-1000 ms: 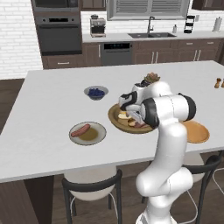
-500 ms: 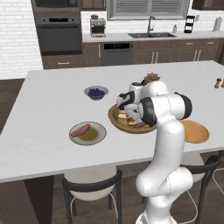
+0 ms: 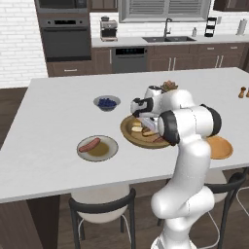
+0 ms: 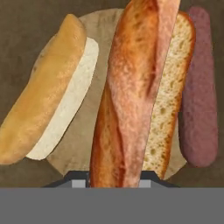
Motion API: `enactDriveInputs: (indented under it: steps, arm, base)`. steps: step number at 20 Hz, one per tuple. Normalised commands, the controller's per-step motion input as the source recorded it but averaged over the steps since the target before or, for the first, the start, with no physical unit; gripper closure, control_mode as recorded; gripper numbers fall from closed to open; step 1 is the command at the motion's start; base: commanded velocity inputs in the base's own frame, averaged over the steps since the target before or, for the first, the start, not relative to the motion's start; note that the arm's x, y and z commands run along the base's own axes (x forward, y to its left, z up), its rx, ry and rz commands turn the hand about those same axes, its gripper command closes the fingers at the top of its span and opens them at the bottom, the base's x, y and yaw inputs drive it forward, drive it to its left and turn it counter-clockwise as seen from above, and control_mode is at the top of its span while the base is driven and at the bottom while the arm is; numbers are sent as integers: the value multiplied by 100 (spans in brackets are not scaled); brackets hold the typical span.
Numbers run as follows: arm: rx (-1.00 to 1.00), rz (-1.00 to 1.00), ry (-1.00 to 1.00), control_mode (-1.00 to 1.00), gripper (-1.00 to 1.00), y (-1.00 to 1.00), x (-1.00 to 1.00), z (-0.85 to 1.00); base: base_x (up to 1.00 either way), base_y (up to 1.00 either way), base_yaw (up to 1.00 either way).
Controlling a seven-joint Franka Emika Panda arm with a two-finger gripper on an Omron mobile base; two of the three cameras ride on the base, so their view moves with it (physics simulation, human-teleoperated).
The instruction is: Place one bun and one sausage from the bowl on each plate.
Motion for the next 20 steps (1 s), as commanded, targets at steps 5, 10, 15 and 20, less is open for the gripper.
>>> enactDriveInputs:
  steps: [5,10,15,20]
  arm:
    - [2,0,-19,-100,100,62,-51,90]
    - [0,3,-3,-100,100,98,-59,55]
    - [0,10,0,-100,100,100,-80,25]
    - [0,7,5,-100,100,93,-32,15]
  base:
    - [0,0,0]
    - [0,0,0]
    - [0,0,0]
    - [0,0,0]
